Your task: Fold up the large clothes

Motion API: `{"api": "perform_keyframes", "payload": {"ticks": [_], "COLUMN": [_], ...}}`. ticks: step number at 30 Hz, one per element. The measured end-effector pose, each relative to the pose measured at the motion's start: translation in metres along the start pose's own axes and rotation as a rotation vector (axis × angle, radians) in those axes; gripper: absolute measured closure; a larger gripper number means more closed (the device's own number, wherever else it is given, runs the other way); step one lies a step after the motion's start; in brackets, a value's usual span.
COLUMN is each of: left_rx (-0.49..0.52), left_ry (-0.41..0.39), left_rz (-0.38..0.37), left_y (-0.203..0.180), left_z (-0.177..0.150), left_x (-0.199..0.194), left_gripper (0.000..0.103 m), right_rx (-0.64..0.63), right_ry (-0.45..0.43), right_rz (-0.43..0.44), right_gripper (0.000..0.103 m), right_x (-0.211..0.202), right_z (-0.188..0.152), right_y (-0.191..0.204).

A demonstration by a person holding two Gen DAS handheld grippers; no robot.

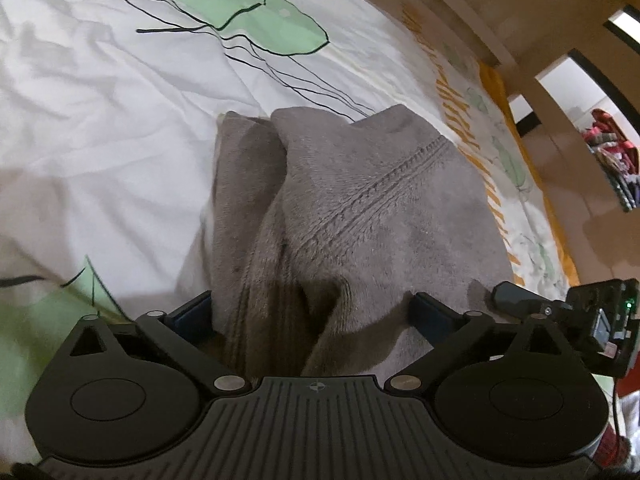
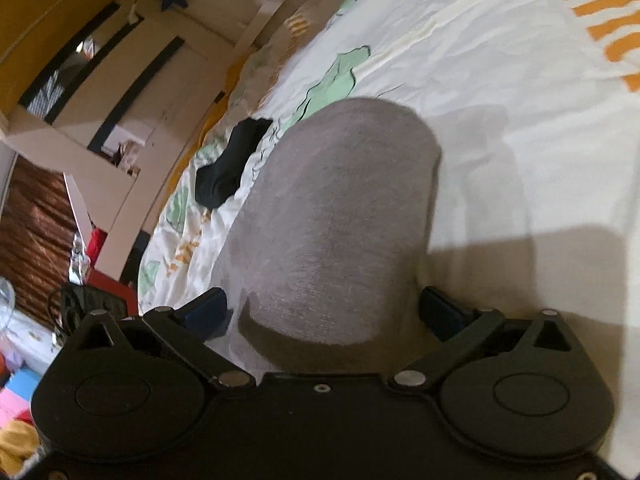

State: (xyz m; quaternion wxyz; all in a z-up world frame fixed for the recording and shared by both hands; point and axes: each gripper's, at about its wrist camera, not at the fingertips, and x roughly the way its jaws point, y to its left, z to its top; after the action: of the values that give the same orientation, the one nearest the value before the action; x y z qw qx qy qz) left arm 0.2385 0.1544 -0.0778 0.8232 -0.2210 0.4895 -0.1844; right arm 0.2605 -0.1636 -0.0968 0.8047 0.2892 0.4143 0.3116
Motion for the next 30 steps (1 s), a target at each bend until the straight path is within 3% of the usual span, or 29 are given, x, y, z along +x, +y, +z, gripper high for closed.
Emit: {"api": "perform_keyframes", "payload": {"ticks": [12, 13, 14, 17, 23, 30], "left_rx": [-0.023, -0.025, -0.027, -0.059, -0.015, 0.035], "left_ry": [0.000, -0.001, -0.003, -0.018, -0.042, -0.079], "left_rz": [-0.106, -0.111, -0.115, -0.168, -0.232, -0.316], "left_y": [0.003, 0.003, 0.003, 0.000, -0.037, -0.090], "left_z": [-0.002, -0.002, -0.002, -0.002, 0.011, 0.047], "left_x": [0.001, 0.001, 0.002, 0.004, 0.024, 0.075], "left_gripper": [0.005, 0.006, 0.010, 0.013, 0.013, 0.013], "right_rx": [-0.012, -0.016, -0.026, -0.058, -0.254, -0.377], "right_ry": [0.001, 0.004, 0.008, 0.026, 0.075, 0.027], "right_rz": [0.052, 0.049, 0.033, -0.013, -0.106, -0.269], "right_gripper": [0.000, 0.005, 0.017, 0.038, 0.043, 0.043], "right_x": [-0.001, 0.000, 0.001, -0.001, -0.009, -0.044], "right_z": [0.001, 0.002, 0.002, 0.006, 0.025, 0.073], "right_y": [-0.004, -0.003, -0.001, 0.003, 0.031, 0.020]}}
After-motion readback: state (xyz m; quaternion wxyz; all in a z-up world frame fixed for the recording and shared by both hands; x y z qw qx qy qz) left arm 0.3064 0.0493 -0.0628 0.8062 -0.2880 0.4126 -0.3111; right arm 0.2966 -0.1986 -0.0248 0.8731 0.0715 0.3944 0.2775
